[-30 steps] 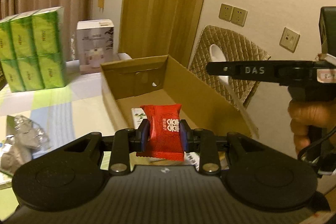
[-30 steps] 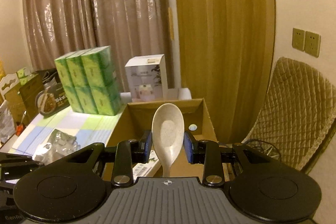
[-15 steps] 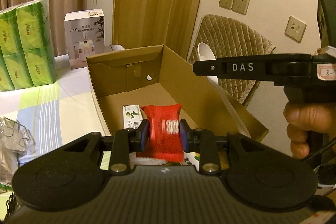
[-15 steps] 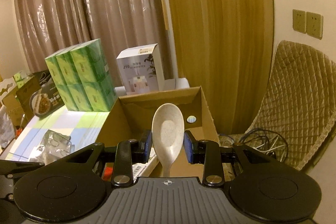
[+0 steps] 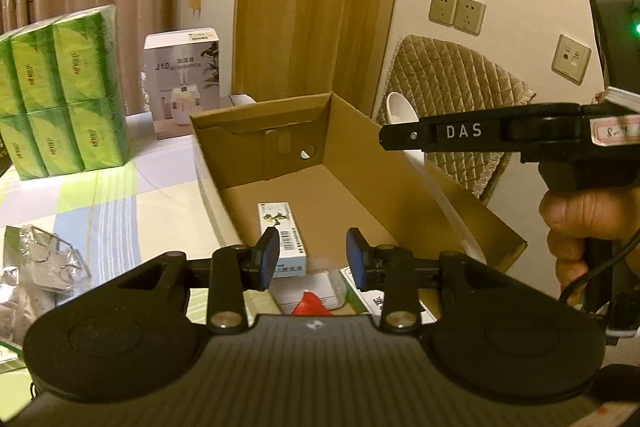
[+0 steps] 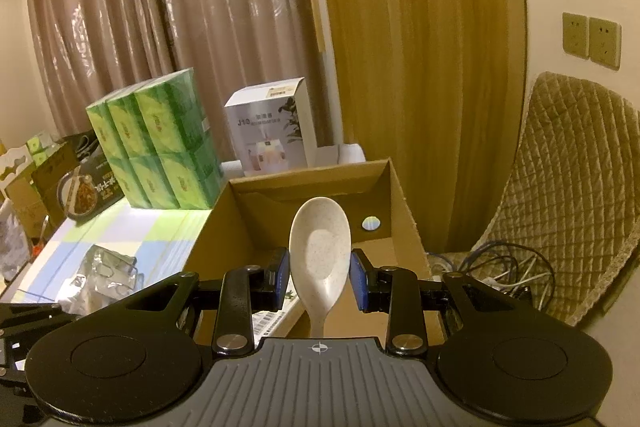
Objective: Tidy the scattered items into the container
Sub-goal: 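Carry the candy packet and spoon over the cardboard box and open both tools to drop them, then move both open tools back over the remaining table items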
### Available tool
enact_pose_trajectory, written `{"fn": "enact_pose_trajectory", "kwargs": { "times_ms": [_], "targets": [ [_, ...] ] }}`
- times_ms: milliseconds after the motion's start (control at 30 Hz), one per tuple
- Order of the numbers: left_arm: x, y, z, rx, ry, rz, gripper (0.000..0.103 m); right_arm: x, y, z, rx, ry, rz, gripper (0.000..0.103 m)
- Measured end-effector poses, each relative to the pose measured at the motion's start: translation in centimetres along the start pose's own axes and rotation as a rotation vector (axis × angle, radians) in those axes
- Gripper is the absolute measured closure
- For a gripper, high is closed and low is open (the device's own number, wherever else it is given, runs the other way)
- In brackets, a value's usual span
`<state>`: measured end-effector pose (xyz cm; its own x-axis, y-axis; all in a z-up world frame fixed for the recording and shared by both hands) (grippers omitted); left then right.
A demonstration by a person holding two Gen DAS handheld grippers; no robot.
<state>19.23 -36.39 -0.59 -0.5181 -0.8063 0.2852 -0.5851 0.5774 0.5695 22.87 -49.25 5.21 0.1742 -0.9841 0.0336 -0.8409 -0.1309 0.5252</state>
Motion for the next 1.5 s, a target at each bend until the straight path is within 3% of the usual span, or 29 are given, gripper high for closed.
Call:
{"fn": "enact_pose_trajectory", "kwargs": {
  "times_ms": [67, 133, 200, 533, 900, 1033, 1200, 1300, 1367, 1500],
  "targets": [
    [-0.4, 0.3, 0.0, 0.003, 0.009, -0.002, 0.072, -0.1, -0.1, -0.1, 0.006, -0.008, -0.012, 0.073],
    [-0.7, 0.6, 0.0, 0.007, 0.016, -0.004, 0.072, -0.1, -0.2, -0.2, 0.010, -0.024, -0.015, 0.058],
    [-1.0, 0.9, 0.1, 0.013, 0.019, -0.007, 0.071, 0.0, 0.0, -0.3, 0.016, -0.033, -0.011, 0.053],
    [-3.2, 2.8, 0.6, 0.032, 0.054, -0.037, 0.070, -0.8, 1.1, 0.4, 0.012, -0.025, -0.005, 0.052],
    [-6.4, 5.5, 1.8, 0.038, 0.083, -0.084, 0.068, -4.8, 2.5, 1.1, -0.007, 0.002, -0.048, 0.047],
    [-8.0, 6.9, 2.3, 0.049, 0.098, -0.110, 0.063, -6.4, 2.9, 1.2, -0.008, 0.016, -0.062, 0.044],
    [-10.3, 8.8, 3.2, 0.056, 0.115, -0.144, 0.054, -8.8, 3.6, 0.9, 0.002, 0.039, -0.091, 0.031],
    [-12.2, 10.3, 4.4, 0.053, 0.122, -0.176, 0.042, -10.8, 4.3, 0.6, 0.018, 0.055, -0.127, 0.024],
    [-13.6, 11.3, 5.3, 0.051, 0.130, -0.200, 0.026, -12.3, 4.5, 0.5, 0.025, 0.067, -0.152, 0.020],
    [-16.7, 13.2, 7.3, 0.033, 0.155, -0.251, 0.020, -15.4, 4.6, 0.5, 0.029, 0.085, -0.201, 0.013]
  ]
}}
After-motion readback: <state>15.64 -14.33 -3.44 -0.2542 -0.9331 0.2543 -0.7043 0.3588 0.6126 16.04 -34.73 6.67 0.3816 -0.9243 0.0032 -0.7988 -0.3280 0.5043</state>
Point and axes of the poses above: each gripper's, at about its wrist camera, not at the fingertips, and y roughly against the way its jaws point, x to its right, z to its underside, the point moved 9 cm from there along -y, roughly the way its jaws point, and after that the axes turned 13 degrees about y, right-handed, at the moved point
